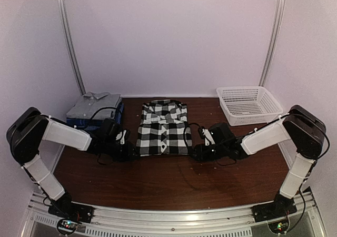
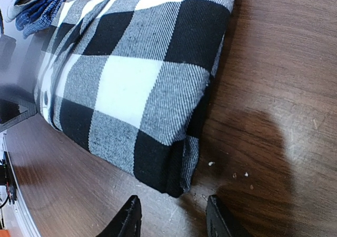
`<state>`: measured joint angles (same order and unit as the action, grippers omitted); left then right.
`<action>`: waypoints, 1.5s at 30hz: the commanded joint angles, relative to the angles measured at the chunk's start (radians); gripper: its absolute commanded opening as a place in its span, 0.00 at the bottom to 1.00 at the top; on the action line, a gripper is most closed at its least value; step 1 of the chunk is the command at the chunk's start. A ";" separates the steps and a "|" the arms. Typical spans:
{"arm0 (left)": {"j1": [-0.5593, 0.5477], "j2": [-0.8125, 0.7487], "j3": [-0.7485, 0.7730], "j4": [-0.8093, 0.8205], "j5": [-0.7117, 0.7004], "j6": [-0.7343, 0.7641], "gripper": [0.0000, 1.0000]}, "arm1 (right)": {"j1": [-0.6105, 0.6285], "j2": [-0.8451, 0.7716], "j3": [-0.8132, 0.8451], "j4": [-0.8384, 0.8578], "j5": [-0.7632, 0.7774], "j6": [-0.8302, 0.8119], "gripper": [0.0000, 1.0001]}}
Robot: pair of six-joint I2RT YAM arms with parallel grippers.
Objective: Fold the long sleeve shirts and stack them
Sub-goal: Pick up the 2/3-rectangle-folded shirt from the center of the board.
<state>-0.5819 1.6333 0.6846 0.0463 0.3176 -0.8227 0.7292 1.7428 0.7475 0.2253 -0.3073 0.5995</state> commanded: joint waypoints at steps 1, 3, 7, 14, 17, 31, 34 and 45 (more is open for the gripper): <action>-0.005 0.021 0.030 0.026 -0.008 -0.003 0.31 | 0.004 0.040 -0.007 0.051 -0.004 0.024 0.44; -0.008 0.026 0.034 0.026 -0.007 -0.006 0.29 | 0.004 0.048 -0.007 0.061 -0.007 0.030 0.43; -0.010 0.035 0.045 0.026 -0.006 -0.004 0.22 | 0.004 0.056 -0.011 0.076 -0.015 0.033 0.40; -0.018 0.047 0.063 0.029 0.003 -0.004 0.04 | 0.004 0.064 -0.004 0.080 -0.019 0.027 0.32; -0.022 0.040 0.066 0.020 0.000 -0.005 0.00 | 0.003 0.060 -0.002 0.077 -0.018 0.022 0.21; -0.073 -0.070 0.009 -0.108 -0.052 -0.020 0.00 | 0.014 -0.077 -0.127 0.066 -0.006 0.005 0.00; -0.098 -0.105 -0.025 -0.126 -0.063 -0.035 0.00 | 0.039 -0.124 -0.178 0.069 0.003 0.018 0.00; -0.318 -0.307 -0.126 -0.241 -0.185 -0.195 0.00 | 0.211 -0.397 -0.319 -0.050 0.132 0.097 0.00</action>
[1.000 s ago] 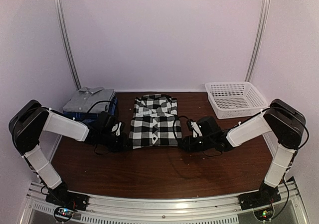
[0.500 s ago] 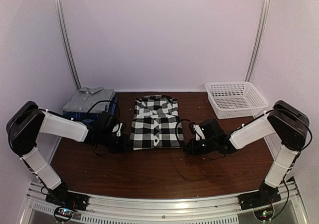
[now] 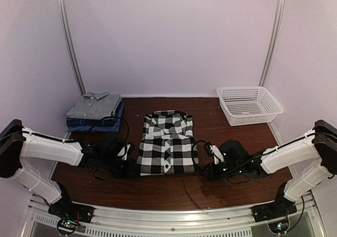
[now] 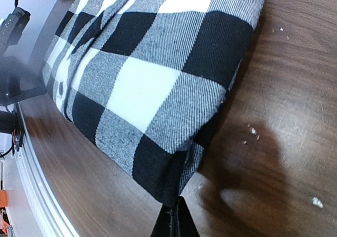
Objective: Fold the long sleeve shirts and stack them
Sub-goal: Pick up the 2/3-rectangle-folded shirt from the center of the board, then fold the 2/3-rectangle-folded shirt at the center of the board.
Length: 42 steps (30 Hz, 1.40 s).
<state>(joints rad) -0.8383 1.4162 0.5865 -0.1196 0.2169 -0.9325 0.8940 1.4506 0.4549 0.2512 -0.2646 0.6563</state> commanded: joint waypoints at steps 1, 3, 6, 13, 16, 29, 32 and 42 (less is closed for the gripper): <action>-0.078 -0.114 -0.031 -0.096 -0.100 -0.099 0.00 | 0.056 -0.136 -0.029 -0.096 0.099 0.046 0.00; -0.104 -0.162 -0.028 -0.140 -0.129 -0.118 0.00 | 0.068 -0.199 -0.031 -0.143 0.110 0.053 0.00; -0.132 -0.222 -0.014 -0.185 -0.142 -0.128 0.00 | 0.085 -0.289 -0.017 -0.208 0.117 0.061 0.00; -0.154 -0.306 0.136 -0.335 -0.174 -0.106 0.00 | 0.110 -0.385 0.129 -0.392 0.136 0.042 0.00; -0.127 -0.252 0.267 -0.392 -0.181 -0.042 0.00 | 0.079 -0.328 0.266 -0.466 0.140 -0.001 0.00; 0.390 0.558 0.922 -0.326 0.232 0.335 0.00 | -0.344 0.488 0.891 -0.430 -0.086 -0.215 0.00; 0.418 0.734 1.042 -0.303 0.270 0.328 0.00 | -0.379 0.676 1.051 -0.450 -0.090 -0.223 0.00; 0.400 0.691 0.821 -0.113 0.314 0.233 0.00 | -0.365 0.666 0.907 -0.395 -0.064 -0.211 0.00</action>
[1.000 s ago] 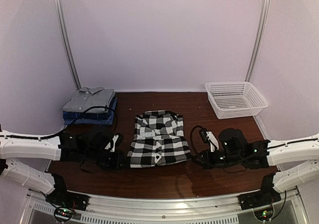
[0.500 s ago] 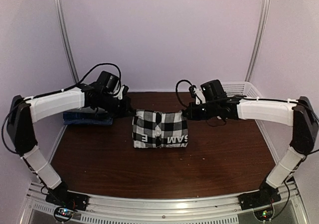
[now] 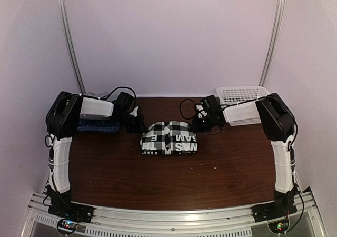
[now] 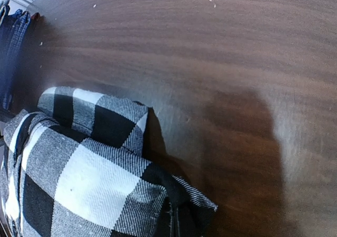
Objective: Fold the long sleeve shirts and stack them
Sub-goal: Fold the 2/3-rectangle-folded shirt at the center of the board.
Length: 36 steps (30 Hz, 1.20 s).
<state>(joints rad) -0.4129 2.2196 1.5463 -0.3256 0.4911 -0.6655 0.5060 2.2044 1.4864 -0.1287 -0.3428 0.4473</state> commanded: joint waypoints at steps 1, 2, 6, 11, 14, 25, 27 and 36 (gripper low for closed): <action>-0.032 -0.148 -0.186 0.110 0.038 -0.046 0.00 | 0.028 -0.119 -0.168 -0.001 0.020 0.001 0.00; -0.040 -0.188 -0.234 0.127 0.031 -0.053 0.00 | 0.032 -0.154 -0.209 0.015 0.022 0.005 0.00; -0.085 -0.339 -0.410 0.189 0.002 -0.093 0.00 | 0.047 -0.289 -0.335 0.040 0.035 0.021 0.00; -0.089 -0.441 -0.531 0.222 -0.028 -0.117 0.00 | 0.050 -0.424 -0.434 0.056 0.068 0.037 0.00; -0.087 -0.459 -0.543 0.220 -0.034 -0.117 0.00 | 0.049 -0.464 -0.460 0.059 0.099 0.041 0.00; -0.078 -0.401 -0.454 0.187 -0.060 -0.092 0.00 | 0.041 -0.401 -0.406 0.064 0.116 0.035 0.00; -0.067 -0.387 -0.435 0.172 -0.062 -0.090 0.00 | 0.042 -0.382 -0.383 0.053 0.118 0.026 0.02; -0.060 -0.432 -0.354 0.063 -0.143 -0.027 0.66 | 0.053 -0.439 -0.341 -0.040 0.171 -0.015 0.39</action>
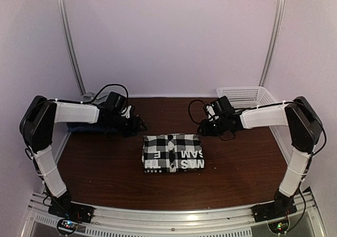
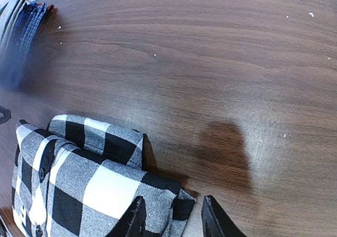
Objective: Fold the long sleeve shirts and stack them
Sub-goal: Fold the 2/3-rectangle-folded shirt at the center of the board, then smooth out the square-folded shirt at the center of the board.
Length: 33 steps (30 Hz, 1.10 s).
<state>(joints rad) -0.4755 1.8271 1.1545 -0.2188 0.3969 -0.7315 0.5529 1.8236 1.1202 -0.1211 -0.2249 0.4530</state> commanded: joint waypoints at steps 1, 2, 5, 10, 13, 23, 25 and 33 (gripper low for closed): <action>-0.003 -0.050 0.034 -0.042 -0.050 0.039 0.65 | 0.014 -0.069 0.024 -0.054 0.059 -0.020 0.39; -0.011 -0.061 0.030 -0.041 -0.054 0.037 0.63 | 0.028 -0.080 0.024 -0.058 0.064 -0.019 0.39; -0.056 -0.087 0.030 -0.047 -0.066 0.034 0.53 | 0.086 -0.099 0.030 -0.075 0.093 -0.019 0.38; -0.163 -0.077 0.044 -0.042 -0.081 0.001 0.30 | 0.192 -0.084 0.048 -0.063 0.102 -0.003 0.34; -0.205 -0.031 0.072 -0.037 -0.077 -0.014 0.21 | 0.231 -0.038 0.093 -0.065 0.095 0.003 0.34; -0.219 0.152 0.241 -0.081 -0.085 -0.003 0.12 | 0.257 0.145 0.240 -0.097 0.049 0.006 0.31; -0.217 0.184 0.259 -0.087 -0.077 0.000 0.12 | 0.256 0.170 0.254 -0.105 0.054 0.004 0.31; -0.180 0.285 0.303 -0.087 -0.074 0.005 0.09 | 0.193 0.264 0.292 -0.083 0.023 0.020 0.31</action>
<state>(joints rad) -0.6853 2.0674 1.4124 -0.3019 0.3264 -0.7410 0.7864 2.0434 1.3727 -0.2062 -0.1848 0.4545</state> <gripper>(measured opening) 0.094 0.306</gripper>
